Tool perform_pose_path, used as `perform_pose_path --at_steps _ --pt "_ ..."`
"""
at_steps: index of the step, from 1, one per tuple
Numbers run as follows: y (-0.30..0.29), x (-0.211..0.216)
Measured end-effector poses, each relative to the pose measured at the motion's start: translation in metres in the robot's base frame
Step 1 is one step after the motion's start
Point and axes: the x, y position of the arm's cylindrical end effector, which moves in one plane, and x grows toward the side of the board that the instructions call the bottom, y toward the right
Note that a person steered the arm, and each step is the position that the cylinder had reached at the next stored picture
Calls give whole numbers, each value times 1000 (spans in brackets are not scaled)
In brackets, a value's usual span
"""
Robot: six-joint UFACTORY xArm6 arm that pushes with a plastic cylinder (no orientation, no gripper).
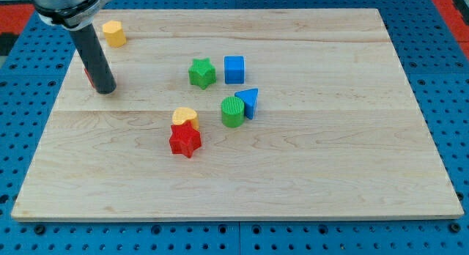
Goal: Push the red circle towards the yellow hexagon
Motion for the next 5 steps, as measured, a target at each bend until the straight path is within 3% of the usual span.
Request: perform_pose_path --at_steps 1,3,5 --pt "-12 3" --pt "-17 -51" --pt "-30 -65"
